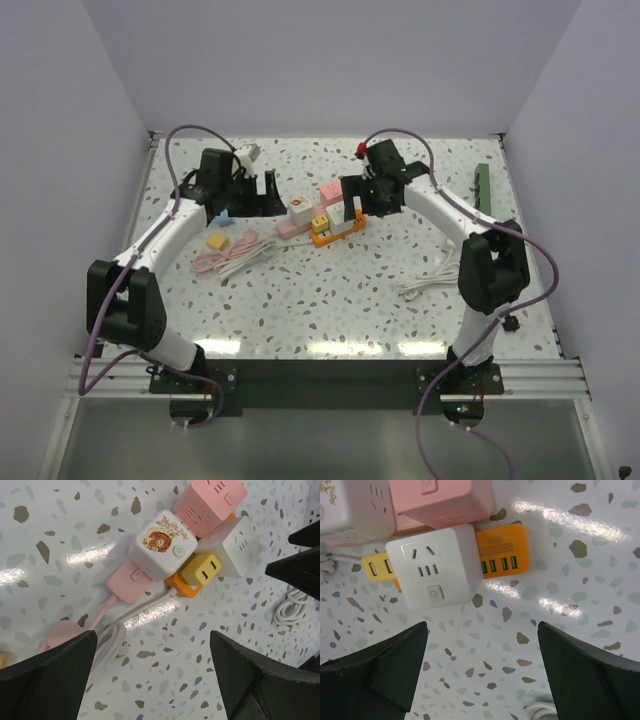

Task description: Pull the plug off the socket

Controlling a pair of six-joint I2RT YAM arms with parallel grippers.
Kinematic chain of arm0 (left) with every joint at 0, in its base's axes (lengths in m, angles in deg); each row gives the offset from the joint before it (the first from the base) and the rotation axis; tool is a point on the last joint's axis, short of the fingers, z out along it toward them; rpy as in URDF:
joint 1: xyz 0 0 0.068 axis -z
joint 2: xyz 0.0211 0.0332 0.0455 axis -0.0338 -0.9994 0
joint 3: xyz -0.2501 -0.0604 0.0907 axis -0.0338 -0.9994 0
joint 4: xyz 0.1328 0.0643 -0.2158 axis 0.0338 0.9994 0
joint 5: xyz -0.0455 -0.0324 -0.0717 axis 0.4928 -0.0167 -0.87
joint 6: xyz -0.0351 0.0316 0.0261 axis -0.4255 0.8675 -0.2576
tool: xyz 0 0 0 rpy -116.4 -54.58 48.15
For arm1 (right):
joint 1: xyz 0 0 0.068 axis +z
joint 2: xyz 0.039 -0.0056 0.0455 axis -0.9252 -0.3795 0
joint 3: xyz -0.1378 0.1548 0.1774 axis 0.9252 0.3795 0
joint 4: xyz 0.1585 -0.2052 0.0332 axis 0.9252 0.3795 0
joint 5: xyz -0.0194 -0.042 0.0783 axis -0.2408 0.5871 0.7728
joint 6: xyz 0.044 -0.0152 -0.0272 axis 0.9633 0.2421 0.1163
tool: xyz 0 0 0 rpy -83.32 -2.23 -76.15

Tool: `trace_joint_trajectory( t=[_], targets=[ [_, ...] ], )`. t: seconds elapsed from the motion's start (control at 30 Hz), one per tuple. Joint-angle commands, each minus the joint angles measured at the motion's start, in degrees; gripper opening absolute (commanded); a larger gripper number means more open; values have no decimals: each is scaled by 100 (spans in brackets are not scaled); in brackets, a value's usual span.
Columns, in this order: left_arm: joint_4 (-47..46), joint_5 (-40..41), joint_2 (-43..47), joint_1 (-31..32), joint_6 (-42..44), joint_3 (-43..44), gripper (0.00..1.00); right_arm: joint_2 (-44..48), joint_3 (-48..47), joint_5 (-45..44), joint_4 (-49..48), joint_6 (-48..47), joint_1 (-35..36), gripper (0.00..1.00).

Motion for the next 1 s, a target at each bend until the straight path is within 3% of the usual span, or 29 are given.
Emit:
trace_joint_trajectory(
  t=[0.0,0.23,0.33,0.47,0.5,0.6,0.7,0.97],
  targets=[
    [-336,-95,128,303,-263,-50,100,-262,-292,218,-512,-196,259,94],
    [-450,-131,102,831,-430,-172,100,-1001,-926,0,-301,-433,691,94],
    [-591,-105,128,937,-518,-331,100,-1343,-1163,-299,-152,-354,770,85],
    [-557,-122,23,1086,-343,-340,100,-1388,-1059,-353,-169,-222,770,43],
    [-530,-113,5,1121,-273,-314,100,-1266,-910,-353,-134,-239,770,19],
    [-407,-166,-100,1297,61,-191,100,-881,-480,-177,-99,-380,770,0],
    [-354,-61,-232,1586,447,-94,100,-467,-92,-133,16,-538,770,0],
    [-336,1178,-899,2676,1581,117,100,-52,216,130,534,-433,770,0]
  ],
)
